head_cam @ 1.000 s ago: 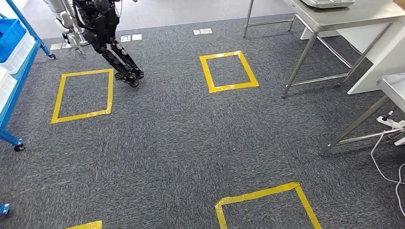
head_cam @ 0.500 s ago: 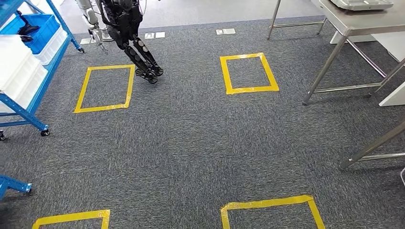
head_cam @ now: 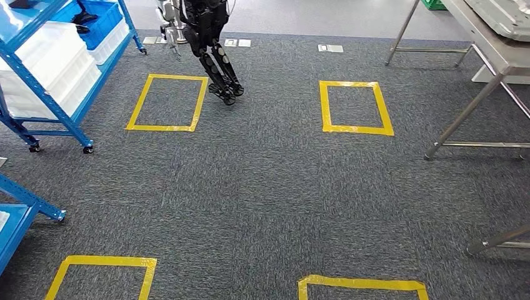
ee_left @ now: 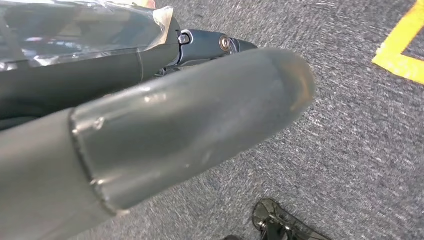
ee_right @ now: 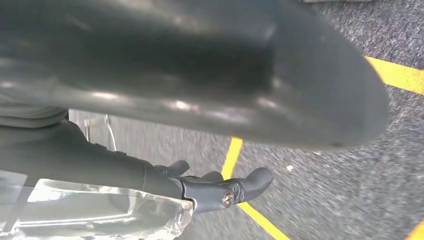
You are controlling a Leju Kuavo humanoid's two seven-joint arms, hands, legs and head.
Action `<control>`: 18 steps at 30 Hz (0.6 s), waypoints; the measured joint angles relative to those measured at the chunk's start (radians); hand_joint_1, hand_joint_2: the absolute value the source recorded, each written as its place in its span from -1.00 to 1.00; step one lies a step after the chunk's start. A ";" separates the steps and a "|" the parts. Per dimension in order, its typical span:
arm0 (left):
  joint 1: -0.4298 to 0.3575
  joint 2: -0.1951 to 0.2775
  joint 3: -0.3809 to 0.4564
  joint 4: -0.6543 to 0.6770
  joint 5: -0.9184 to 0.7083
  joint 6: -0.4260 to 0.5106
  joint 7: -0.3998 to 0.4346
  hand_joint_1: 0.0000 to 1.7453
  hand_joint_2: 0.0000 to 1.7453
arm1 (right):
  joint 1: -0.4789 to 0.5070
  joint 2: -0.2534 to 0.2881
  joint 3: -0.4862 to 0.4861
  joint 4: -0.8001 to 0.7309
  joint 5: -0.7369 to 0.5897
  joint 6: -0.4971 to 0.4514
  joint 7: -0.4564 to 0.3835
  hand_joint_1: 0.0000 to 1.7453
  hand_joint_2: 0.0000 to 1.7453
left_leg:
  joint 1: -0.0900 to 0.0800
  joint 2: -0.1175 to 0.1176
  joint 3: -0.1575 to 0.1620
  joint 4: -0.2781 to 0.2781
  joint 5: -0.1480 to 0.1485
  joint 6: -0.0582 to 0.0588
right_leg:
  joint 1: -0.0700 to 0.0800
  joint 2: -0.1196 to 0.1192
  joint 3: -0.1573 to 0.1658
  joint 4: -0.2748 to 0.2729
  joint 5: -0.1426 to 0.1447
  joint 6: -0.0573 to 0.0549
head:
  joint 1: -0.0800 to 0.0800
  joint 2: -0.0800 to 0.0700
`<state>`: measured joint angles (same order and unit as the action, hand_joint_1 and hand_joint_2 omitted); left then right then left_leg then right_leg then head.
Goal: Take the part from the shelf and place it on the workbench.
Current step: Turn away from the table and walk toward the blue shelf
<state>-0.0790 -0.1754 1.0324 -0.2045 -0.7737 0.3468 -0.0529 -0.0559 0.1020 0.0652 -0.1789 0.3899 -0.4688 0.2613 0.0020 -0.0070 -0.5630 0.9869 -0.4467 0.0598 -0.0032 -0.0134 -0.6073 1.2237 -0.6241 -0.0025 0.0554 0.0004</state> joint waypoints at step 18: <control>0.005 0.002 -0.003 0.000 -0.013 -0.003 -0.001 -1.00 -1.00 | 0.000 -0.005 0.000 0.002 0.001 0.020 0.010 -1.00 -1.00 | 0.010 0.004 -0.147 0.302 -0.131 -0.054 | -0.008 -0.033 0.076 -0.213 0.123 -0.012 | -0.005 0.000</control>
<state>-0.0743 -0.1733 1.0289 -0.2041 -0.7870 0.3437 -0.0542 -0.0559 0.0975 0.0649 -0.1771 0.3904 -0.4490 0.2709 0.0123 -0.0026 -0.7101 1.2890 -0.5778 0.0054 -0.0114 -0.0463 -0.5312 1.0108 -0.5009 -0.0146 0.0506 0.0004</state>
